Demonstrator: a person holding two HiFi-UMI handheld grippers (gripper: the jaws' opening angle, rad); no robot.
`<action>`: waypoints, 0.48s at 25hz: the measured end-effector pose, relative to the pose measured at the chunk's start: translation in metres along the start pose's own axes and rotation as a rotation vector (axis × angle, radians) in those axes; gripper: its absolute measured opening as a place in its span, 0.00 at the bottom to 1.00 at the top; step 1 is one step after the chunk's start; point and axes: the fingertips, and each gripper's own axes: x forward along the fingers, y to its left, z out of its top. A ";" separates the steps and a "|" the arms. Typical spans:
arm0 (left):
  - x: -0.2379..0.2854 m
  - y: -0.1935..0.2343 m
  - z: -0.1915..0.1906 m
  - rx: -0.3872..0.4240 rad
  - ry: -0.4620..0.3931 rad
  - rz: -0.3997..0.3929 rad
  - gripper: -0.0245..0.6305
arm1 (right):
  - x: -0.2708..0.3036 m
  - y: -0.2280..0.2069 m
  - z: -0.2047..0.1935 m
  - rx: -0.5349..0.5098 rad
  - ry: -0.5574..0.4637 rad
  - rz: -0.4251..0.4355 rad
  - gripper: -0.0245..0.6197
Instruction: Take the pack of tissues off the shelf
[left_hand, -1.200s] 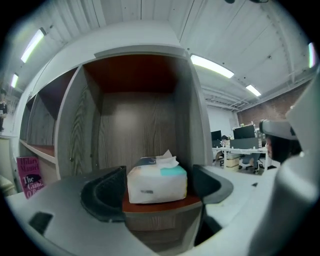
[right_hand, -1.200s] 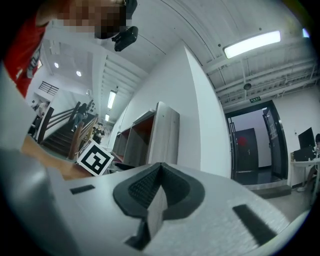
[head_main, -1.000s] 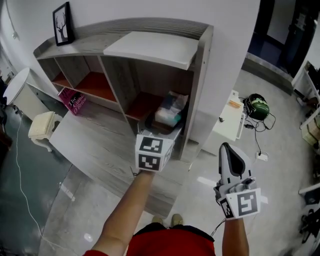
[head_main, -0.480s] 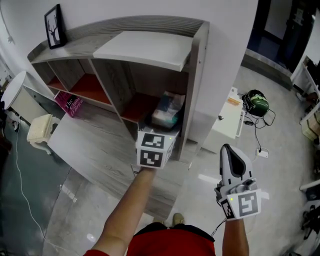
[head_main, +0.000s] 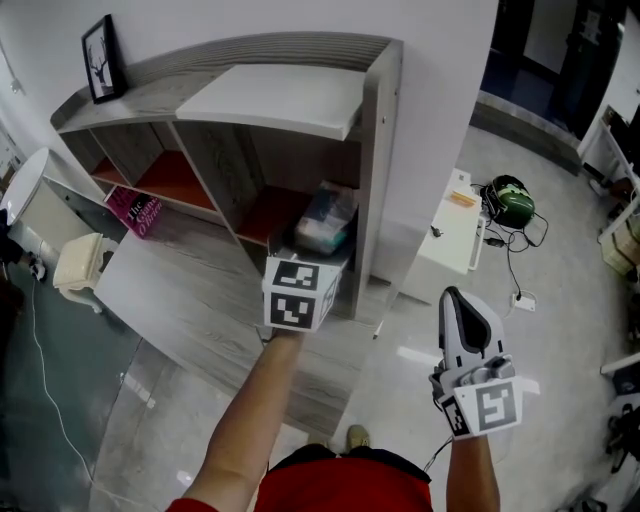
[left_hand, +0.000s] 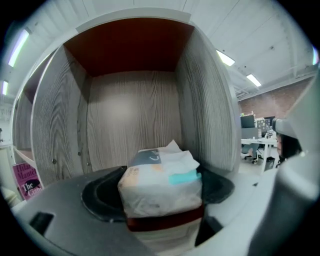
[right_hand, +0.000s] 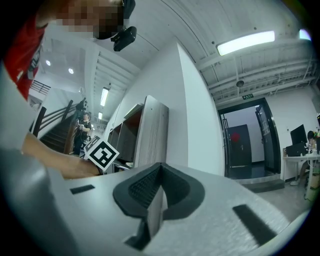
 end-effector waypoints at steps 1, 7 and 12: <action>-0.003 0.000 0.001 0.006 -0.009 0.002 0.66 | 0.000 0.001 0.000 0.001 0.000 0.004 0.05; -0.030 0.003 -0.002 0.000 -0.046 0.027 0.65 | 0.003 0.014 0.004 0.009 -0.006 0.037 0.05; -0.073 -0.003 0.012 -0.003 -0.126 0.026 0.66 | 0.003 0.031 0.014 0.006 -0.025 0.075 0.05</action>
